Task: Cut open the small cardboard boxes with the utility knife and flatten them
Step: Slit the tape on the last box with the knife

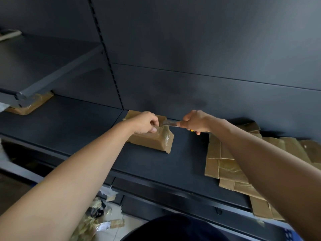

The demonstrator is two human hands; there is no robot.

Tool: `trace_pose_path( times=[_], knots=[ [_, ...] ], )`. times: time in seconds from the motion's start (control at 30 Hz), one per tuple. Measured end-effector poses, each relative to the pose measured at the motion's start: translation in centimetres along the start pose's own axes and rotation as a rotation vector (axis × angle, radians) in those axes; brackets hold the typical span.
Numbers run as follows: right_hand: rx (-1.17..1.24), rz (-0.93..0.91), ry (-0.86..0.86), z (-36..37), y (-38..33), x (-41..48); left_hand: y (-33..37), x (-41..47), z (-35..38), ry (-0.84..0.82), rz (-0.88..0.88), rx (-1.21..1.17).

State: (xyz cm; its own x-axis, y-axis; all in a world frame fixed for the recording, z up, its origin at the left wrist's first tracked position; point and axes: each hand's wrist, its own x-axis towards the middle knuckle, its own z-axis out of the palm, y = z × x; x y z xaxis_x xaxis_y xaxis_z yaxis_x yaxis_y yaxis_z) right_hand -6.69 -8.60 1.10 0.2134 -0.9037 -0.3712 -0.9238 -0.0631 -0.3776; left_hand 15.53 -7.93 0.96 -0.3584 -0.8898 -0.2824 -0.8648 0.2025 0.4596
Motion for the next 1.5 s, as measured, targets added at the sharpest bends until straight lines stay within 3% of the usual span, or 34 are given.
trace_pose_path(
  times=[0.27, 0.47, 0.7, 0.83, 0.97, 1.07, 1.2, 1.37, 1.5],
  knots=[
    [-0.176, -0.036, -0.175, -1.0, -1.7, 0.1, 0.0, -0.3, -0.2, -0.020, 0.002, 0.003],
    [-0.330, -0.060, -0.146, 0.4, -2.8, 0.7, 0.3, -0.4, -0.4, 0.022, -0.002, -0.004],
    [0.037, 0.002, -0.236, 0.6, -1.9, 0.8, -0.4, 0.0, -1.3, 0.021, 0.007, -0.079],
    [0.343, 0.180, -0.118, 0.3, -0.5, 0.7, -0.5, -0.3, -1.4, 0.023, -0.042, -0.161],
    [0.447, 0.228, -0.093, 1.5, -0.6, 0.3, -0.3, 0.1, -0.8, 0.172, -0.078, -0.170],
    [0.449, 0.188, -0.048, 2.2, -1.6, 0.0, -0.9, 0.2, -0.7, 0.228, -0.075, -0.191],
    [0.405, 0.134, -0.102, 2.4, -2.7, -0.4, -1.7, 0.4, -0.9, 0.212, -0.028, 0.052],
    [0.340, 0.115, -0.158, 2.4, -2.6, -1.2, -2.2, 0.4, -1.6, 0.053, -0.016, 0.070],
    [0.286, 0.106, -0.100, 2.4, -1.9, -1.5, -2.4, 0.8, -1.4, 0.048, 0.020, 0.134]
  ],
)
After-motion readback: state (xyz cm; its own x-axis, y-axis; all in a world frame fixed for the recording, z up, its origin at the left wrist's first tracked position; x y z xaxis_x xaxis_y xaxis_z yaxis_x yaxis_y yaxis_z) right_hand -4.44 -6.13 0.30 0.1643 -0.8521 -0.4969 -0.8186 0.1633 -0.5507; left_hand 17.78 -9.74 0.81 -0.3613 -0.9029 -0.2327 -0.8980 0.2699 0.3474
